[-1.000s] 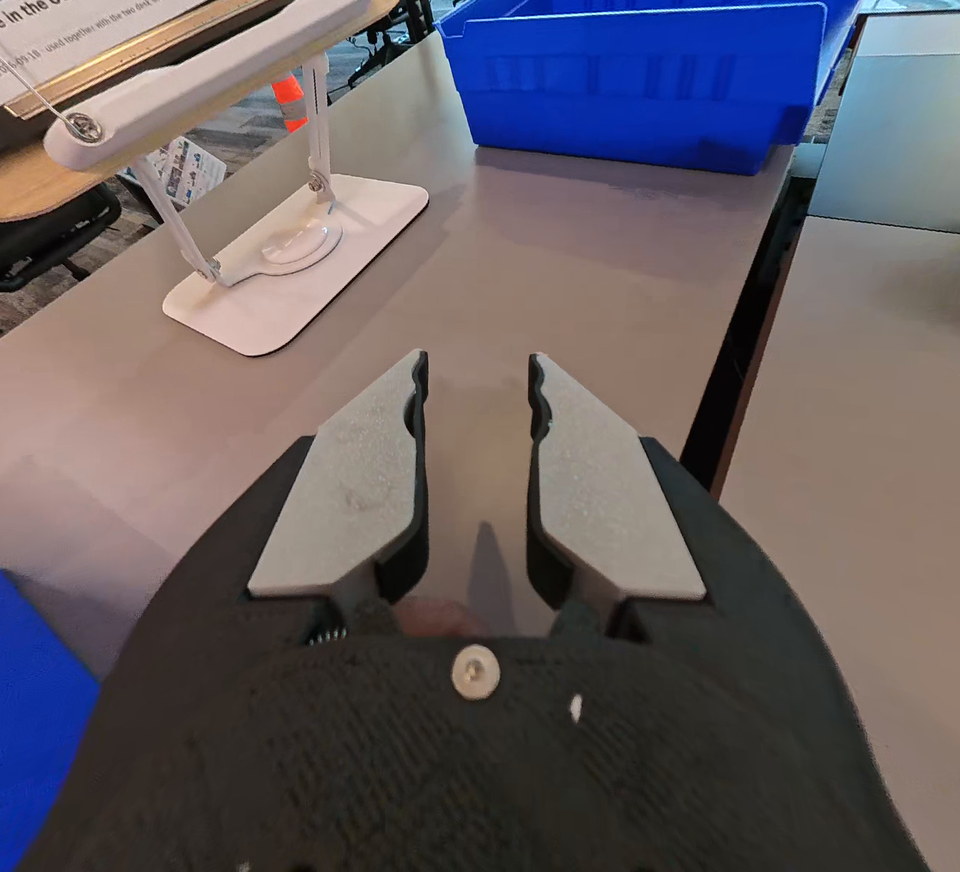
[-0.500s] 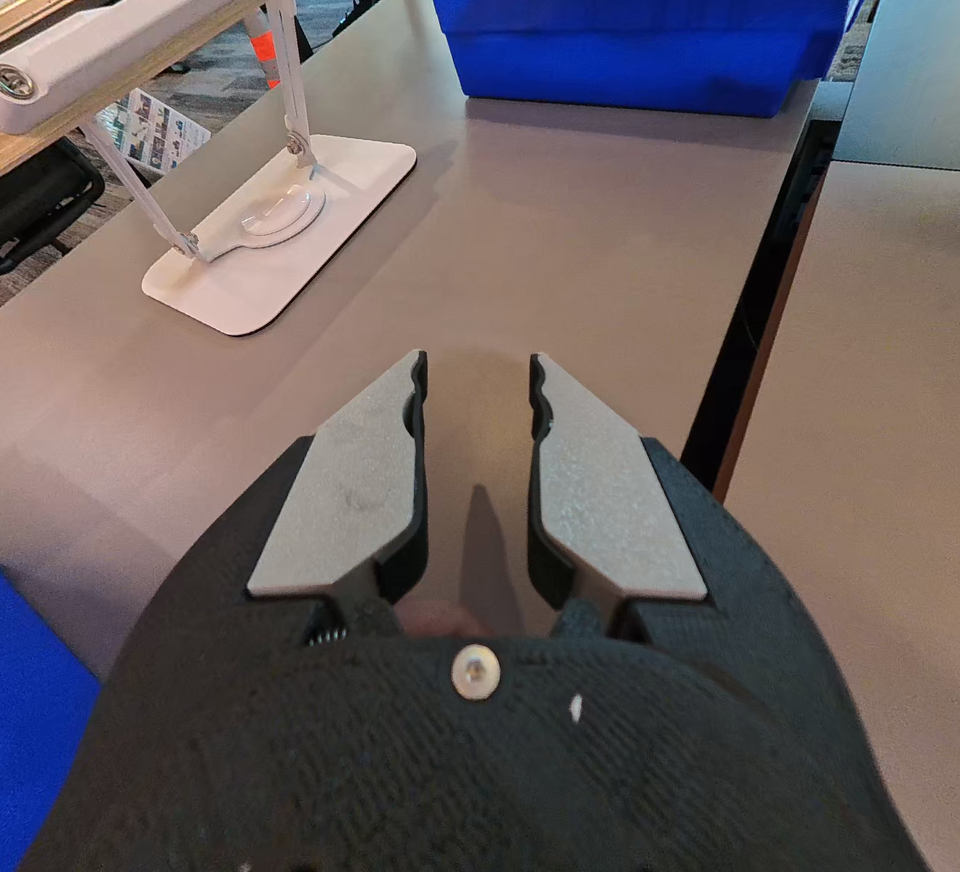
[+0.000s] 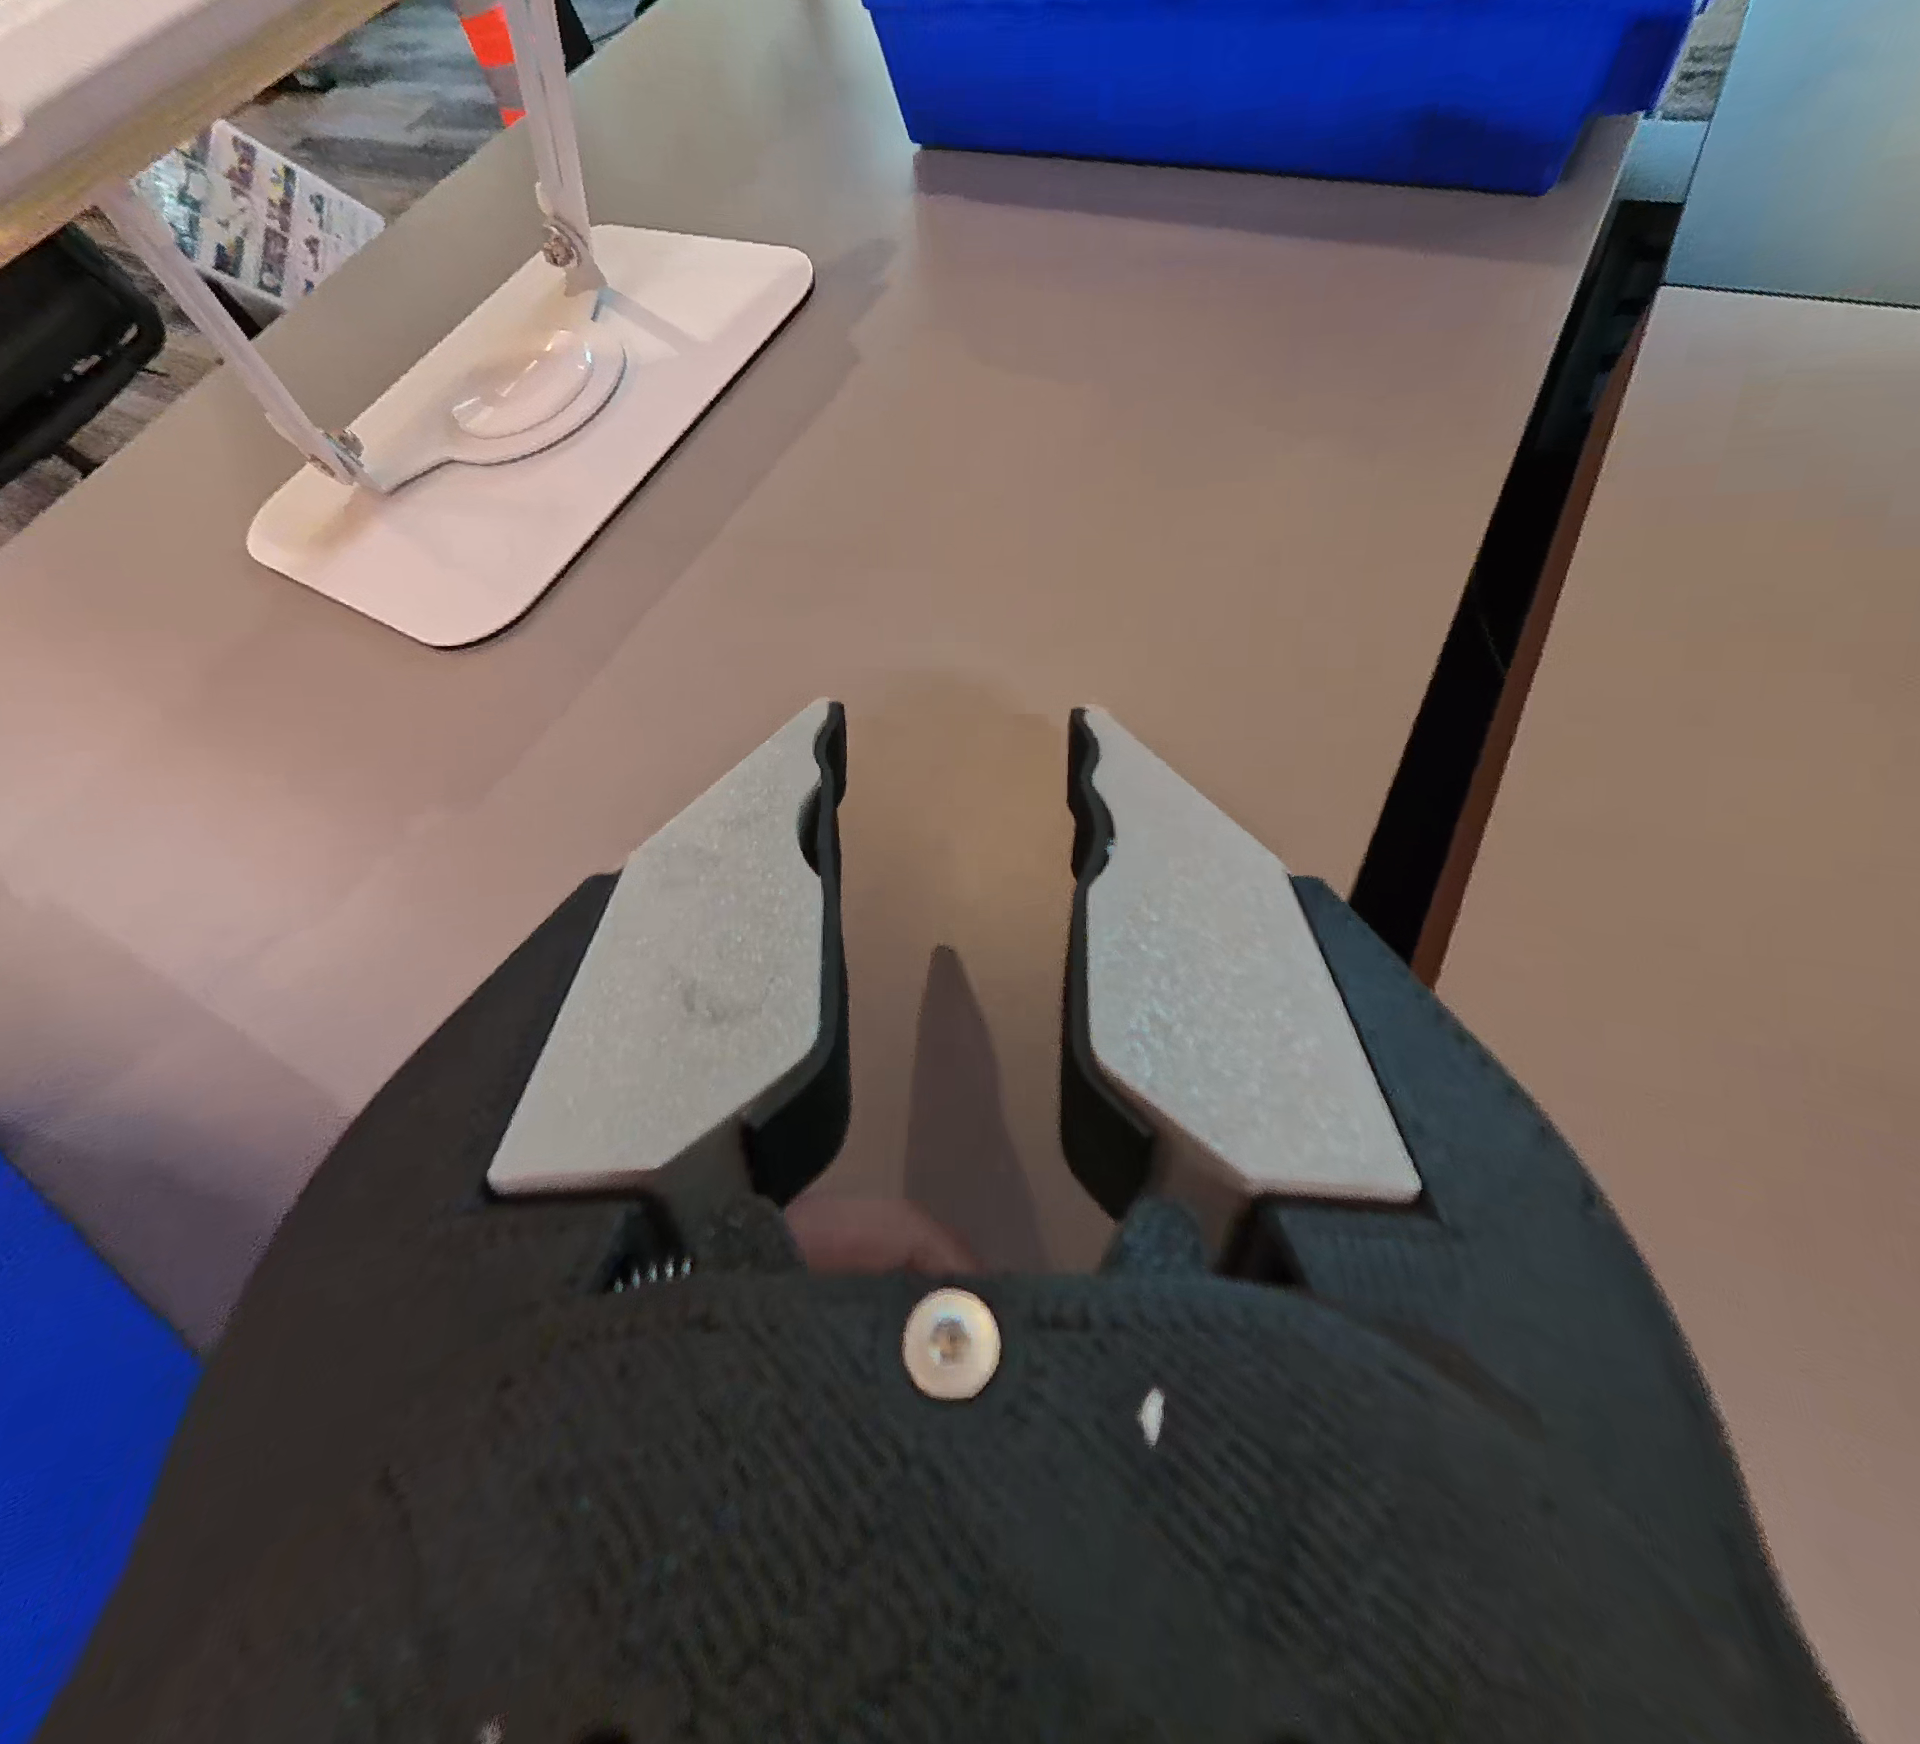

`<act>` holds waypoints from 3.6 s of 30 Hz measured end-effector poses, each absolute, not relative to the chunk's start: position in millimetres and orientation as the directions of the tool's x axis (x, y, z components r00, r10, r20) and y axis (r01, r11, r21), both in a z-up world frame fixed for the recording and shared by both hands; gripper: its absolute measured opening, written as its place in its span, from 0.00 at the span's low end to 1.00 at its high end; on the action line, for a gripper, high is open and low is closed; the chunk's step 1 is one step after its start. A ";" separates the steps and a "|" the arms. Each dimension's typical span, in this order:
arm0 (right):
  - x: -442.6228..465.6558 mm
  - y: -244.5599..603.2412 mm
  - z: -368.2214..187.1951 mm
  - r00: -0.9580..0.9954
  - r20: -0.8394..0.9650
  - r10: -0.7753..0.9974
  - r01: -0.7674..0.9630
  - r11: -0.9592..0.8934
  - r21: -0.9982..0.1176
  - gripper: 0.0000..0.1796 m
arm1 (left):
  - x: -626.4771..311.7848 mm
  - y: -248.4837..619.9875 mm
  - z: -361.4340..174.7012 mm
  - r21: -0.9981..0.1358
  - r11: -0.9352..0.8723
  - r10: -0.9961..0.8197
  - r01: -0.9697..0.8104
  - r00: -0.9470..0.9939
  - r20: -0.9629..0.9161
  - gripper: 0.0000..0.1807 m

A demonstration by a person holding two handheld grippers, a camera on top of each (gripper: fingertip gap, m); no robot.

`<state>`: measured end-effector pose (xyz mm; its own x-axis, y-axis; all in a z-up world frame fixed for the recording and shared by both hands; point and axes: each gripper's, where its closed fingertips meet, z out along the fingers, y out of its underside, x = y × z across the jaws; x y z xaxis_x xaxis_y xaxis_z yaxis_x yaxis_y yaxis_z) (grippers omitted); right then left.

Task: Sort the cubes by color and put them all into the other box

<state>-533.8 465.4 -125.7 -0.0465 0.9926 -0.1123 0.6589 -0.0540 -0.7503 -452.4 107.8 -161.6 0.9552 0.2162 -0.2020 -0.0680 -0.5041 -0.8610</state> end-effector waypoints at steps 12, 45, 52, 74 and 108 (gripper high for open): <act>-444.9 256.6 18.9 -0.508 -0.127 0.852 0.212 -0.020 -0.977 0.10 | -445.8 120.0 -157.8 -0.878 -0.478 0.219 -0.038 0.962 -0.161 0.23; -508.5 135.0 -154.5 -0.531 -0.084 0.843 0.362 0.136 -0.922 0.14 | -613.2 -175.6 -165.7 -0.502 -0.512 0.846 0.697 0.509 -0.156 0.36; -506.2 138.5 -149.3 -0.529 -0.104 0.842 0.357 0.110 -0.927 0.14 | -610.7 -189.9 -199.9 -0.361 -0.516 0.857 0.777 0.474 -0.205 0.36; -502.5 133.0 -148.4 -0.554 -0.127 0.822 0.360 0.099 -0.928 0.12 | -612.3 -169.7 -200.4 -0.426 -0.430 0.883 0.796 0.469 -0.013 0.11; -381.2 60.9 -29.5 -0.620 -0.637 -0.458 0.775 -0.235 -0.586 0.12 | -378.6 84.3 -35.6 -0.833 -0.204 -0.109 -0.514 0.858 -0.502 0.11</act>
<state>-381.2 60.9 -29.5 -0.6203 -0.4582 -0.6366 0.7753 -0.2354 -0.5860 -378.6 84.3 -35.6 0.8578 -0.1093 -0.5023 -0.5139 -0.2044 -0.8332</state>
